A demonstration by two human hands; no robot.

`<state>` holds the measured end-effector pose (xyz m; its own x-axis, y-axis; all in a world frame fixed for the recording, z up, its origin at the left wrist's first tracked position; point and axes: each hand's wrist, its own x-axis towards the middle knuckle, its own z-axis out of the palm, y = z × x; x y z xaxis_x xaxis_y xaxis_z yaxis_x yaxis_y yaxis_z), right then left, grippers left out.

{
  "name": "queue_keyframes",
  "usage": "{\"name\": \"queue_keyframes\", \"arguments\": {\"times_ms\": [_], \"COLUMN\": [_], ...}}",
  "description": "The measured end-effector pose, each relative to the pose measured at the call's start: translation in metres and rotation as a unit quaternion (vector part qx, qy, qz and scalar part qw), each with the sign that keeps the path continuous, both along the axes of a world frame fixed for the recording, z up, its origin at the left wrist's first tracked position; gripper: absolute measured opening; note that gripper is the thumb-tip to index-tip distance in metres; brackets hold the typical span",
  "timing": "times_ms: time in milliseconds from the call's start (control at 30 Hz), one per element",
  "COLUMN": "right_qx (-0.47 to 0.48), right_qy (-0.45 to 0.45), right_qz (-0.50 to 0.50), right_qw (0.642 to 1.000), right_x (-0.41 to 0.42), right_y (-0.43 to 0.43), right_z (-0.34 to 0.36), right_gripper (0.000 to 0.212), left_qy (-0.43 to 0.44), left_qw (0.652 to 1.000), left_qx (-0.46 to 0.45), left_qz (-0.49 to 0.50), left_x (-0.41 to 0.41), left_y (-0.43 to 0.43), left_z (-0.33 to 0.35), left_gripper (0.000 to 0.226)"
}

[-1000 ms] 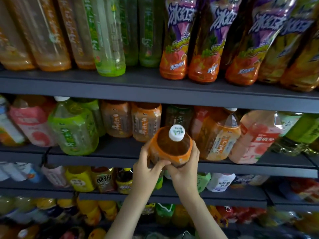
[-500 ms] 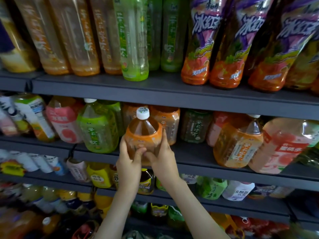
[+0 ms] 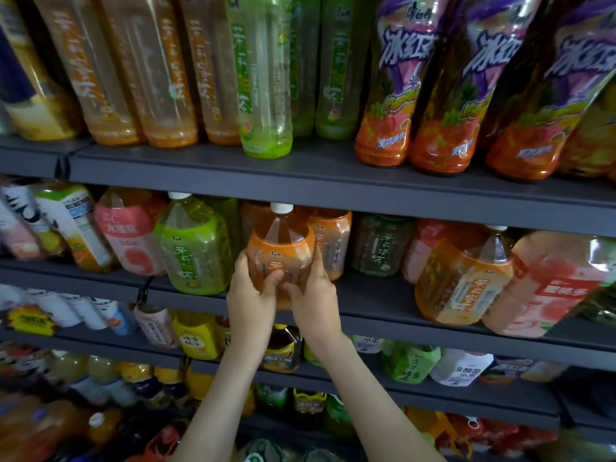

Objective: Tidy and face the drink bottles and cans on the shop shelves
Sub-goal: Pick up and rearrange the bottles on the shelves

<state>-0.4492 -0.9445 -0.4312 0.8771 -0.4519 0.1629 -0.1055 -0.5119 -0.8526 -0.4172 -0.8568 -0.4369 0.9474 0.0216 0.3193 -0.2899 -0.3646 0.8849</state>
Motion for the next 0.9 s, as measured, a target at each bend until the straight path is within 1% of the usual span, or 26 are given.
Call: {"name": "queue_keyframes", "arguments": {"times_ms": [100,200,267,333,400,433,500,567,600,667,733,800,900], "right_qx": [-0.017,-0.031,-0.035,-0.036,-0.047,-0.053,-0.059,-0.053,-0.052,-0.034,0.005,0.014,0.025], "right_qy": [-0.016,-0.034,-0.052,-0.072,-0.116,-0.143,-0.184,-0.201,-0.199,-0.175,-0.143,-0.131,-0.125], "right_qz": [0.003,-0.026,-0.060,-0.103,-0.170,-0.215,-0.316,-0.392,-0.412,-0.418,-0.390,-0.366,-0.366], "right_qw": [1.000,0.999,0.996,0.991,0.978,0.965,0.929,0.896,0.888,0.891,0.910,0.921,0.922], "right_x": [-0.012,-0.032,-0.045,-0.058,-0.070,-0.077,-0.090,-0.100,-0.103,-0.106,-0.103,-0.099,-0.093], "right_y": [-0.009,-0.026,-0.040,-0.055,-0.070,-0.079,-0.099,-0.118,-0.127,-0.141,-0.149,-0.151,-0.150], "right_z": [0.002,0.001,-0.002,-0.004,-0.001,0.002,0.005,0.009,0.009,0.008,0.004,-0.002,-0.008], "right_gripper": [0.071,0.062,0.060,0.057,0.055,0.056,0.063,0.073,0.079,0.091,0.101,0.105,0.106], "left_qy": [0.003,0.000,0.013,0.014,-0.012,-0.029,-0.047,-0.020,0.000,0.027,0.033,0.036,0.044], "left_qw": [1.000,0.999,0.997,0.997,0.997,0.997,0.995,0.994,0.995,0.996,0.995,0.994,0.991], "left_qx": [-0.003,-0.011,-0.026,-0.029,-0.015,-0.004,0.026,0.034,0.023,0.001,-0.005,-0.005,0.005], "left_qz": [0.013,0.051,0.068,0.070,0.070,0.074,0.087,0.098,0.096,0.087,0.093,0.101,0.127], "left_x": [-0.004,-0.016,-0.028,-0.039,-0.042,-0.042,-0.040,-0.034,-0.031,-0.024,-0.020,-0.018,-0.014], "left_y": [-0.008,-0.025,-0.038,-0.049,-0.056,-0.058,-0.063,-0.063,-0.061,-0.056,-0.054,-0.052,-0.048], "left_z": [0.000,0.000,0.002,0.003,0.002,0.002,0.001,0.001,0.002,0.002,0.002,0.003,0.007], "left_gripper": [0.059,0.066,0.077,0.094,0.108,0.111,0.115,0.117,0.117,0.116,0.114,0.112,0.101]}}
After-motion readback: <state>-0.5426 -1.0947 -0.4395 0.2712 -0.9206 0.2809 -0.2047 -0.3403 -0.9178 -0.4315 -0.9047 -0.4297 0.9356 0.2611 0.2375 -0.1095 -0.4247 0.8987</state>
